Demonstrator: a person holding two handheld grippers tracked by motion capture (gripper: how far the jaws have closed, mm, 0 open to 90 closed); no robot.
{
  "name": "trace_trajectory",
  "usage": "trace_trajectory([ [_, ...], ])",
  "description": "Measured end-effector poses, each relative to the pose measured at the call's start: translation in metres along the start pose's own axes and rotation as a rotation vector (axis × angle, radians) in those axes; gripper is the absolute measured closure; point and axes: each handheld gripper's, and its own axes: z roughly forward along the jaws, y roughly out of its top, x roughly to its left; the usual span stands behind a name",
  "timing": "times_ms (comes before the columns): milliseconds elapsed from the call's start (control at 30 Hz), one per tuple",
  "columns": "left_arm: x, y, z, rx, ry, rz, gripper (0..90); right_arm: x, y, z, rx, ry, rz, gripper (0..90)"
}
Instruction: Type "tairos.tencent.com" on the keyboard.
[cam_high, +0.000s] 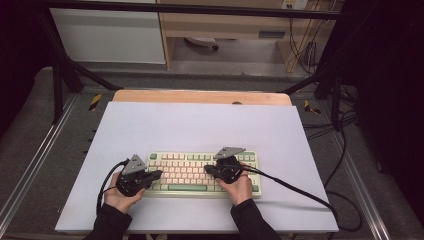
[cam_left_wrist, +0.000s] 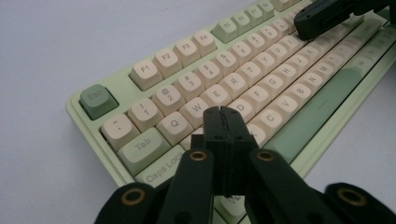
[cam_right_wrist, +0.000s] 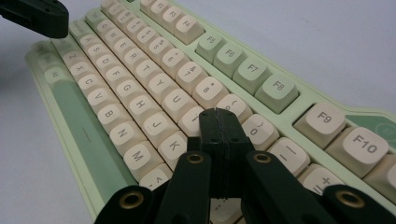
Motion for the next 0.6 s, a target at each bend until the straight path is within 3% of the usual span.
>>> trace_trajectory([
  [600,-0.001,0.001,-0.002,-0.006,-0.001,-0.002,89.9,0.004,0.006,-0.03,-0.061,0.029,-0.032,90.0],
])
